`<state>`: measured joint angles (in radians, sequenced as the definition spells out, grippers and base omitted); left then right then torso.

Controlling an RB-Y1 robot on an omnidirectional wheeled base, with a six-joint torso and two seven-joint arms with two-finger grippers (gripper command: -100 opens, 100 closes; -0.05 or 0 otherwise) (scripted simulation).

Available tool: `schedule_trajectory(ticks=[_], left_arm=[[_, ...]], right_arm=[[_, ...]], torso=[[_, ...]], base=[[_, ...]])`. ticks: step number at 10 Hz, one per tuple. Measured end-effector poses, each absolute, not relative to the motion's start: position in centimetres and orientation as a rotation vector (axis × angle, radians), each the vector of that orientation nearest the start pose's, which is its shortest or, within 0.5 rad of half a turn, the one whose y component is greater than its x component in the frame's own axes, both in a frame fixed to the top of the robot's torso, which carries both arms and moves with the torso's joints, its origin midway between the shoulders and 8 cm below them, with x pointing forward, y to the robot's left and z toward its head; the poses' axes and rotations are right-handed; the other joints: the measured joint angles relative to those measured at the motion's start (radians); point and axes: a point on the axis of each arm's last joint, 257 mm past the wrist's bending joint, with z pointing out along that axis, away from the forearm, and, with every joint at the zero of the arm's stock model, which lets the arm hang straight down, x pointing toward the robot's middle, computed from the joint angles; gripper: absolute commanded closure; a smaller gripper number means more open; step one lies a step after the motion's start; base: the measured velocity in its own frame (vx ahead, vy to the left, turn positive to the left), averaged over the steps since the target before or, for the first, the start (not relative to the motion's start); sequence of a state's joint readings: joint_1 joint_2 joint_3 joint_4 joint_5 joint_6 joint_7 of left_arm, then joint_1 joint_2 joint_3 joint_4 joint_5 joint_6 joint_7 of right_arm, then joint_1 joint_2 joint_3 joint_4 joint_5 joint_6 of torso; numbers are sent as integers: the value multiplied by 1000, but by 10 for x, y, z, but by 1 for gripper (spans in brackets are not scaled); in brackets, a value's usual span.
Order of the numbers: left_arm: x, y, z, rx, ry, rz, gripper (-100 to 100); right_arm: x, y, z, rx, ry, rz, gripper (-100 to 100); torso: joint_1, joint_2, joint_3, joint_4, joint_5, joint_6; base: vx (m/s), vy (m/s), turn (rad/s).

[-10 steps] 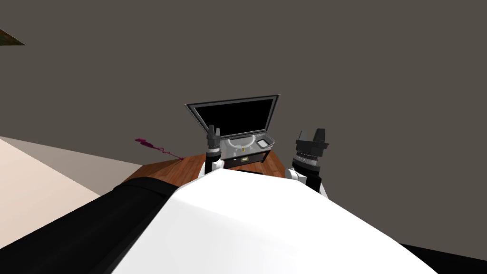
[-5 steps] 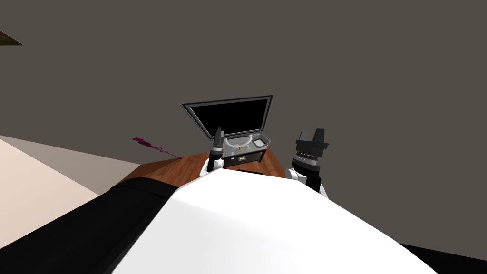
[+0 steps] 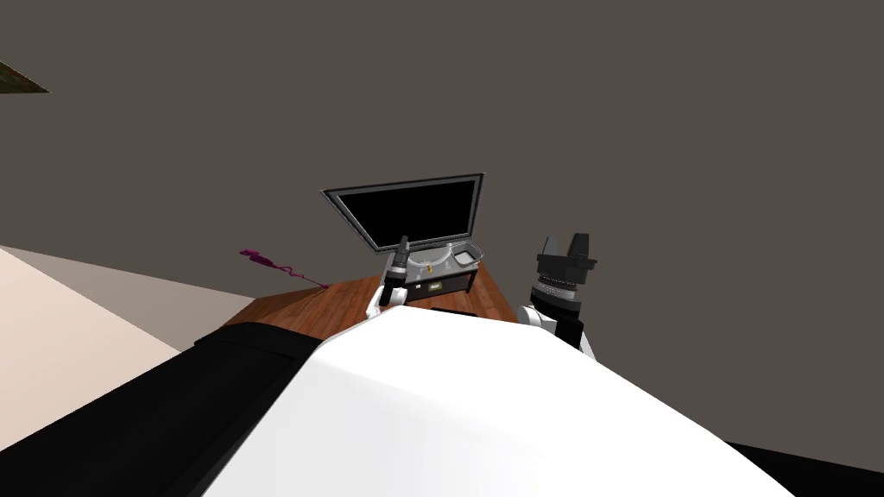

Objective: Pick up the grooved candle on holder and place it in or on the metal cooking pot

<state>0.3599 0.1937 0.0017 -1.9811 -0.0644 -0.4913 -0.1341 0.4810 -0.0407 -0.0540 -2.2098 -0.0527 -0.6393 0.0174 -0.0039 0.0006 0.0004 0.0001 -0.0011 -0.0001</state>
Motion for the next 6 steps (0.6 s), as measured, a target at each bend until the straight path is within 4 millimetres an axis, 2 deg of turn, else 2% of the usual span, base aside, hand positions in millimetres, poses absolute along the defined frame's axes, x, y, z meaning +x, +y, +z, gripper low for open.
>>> schedule_trajectory(ticks=[3,6], left_arm=[[424,272,-100,-570,1024,-1073,-100],[438,279,-129,-609,1089,-1036,-100]], right_arm=[[331,-297,27,578,551,1289,0],[331,-297,27,578,551,1289,0]], torso=[[-2,0,0,0,-1,0],[0,0,0,0,0,0]], base=[[-9,-103,-10],[-8,-64,-13]])
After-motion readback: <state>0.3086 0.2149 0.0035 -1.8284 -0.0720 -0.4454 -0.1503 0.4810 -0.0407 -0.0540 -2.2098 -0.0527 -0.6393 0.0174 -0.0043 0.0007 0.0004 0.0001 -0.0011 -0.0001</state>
